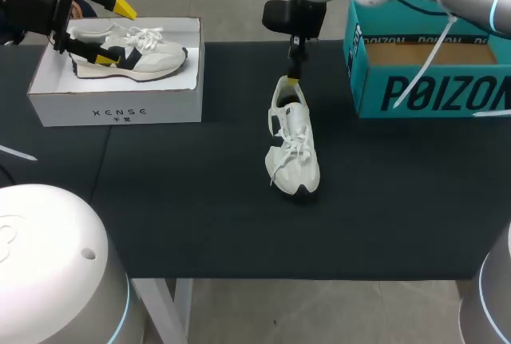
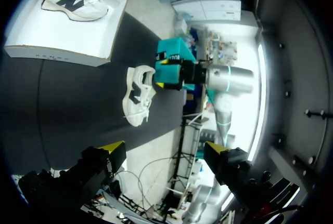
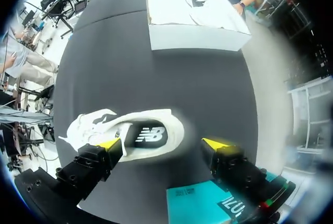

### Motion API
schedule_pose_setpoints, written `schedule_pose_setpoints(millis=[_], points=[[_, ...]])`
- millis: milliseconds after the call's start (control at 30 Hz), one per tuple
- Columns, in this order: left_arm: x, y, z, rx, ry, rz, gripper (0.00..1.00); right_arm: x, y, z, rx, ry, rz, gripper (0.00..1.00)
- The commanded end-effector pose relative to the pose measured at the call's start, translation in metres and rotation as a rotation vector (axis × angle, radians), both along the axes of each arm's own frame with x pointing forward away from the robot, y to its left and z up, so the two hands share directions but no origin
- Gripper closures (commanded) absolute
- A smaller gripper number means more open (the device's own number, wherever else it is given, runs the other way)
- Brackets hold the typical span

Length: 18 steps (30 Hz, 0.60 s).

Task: Take the shoe out of the shoebox, open the shoe tongue, remove and reinsert the insole, then place the shoe into the shoebox

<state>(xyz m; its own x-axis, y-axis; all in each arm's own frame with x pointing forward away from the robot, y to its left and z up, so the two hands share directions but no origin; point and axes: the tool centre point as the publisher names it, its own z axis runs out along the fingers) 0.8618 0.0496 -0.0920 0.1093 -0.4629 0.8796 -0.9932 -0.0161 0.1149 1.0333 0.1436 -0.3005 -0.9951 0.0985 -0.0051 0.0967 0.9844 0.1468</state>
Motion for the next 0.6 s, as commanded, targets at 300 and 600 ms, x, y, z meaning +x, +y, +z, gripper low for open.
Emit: schedule_pose_setpoints(millis=[300, 600], points=[[0.001, 0.0, 0.0, 0.002, 0.001, -0.001, 0.0, 0.015, -0.001, -0.03, -0.047, 0.016, 0.051, 0.0], [0.001, 0.0, 0.0, 0.002, 0.001, -0.001, 0.0, 0.02, 0.004, -0.056, -0.078, 0.028, 0.102, 0.0]])
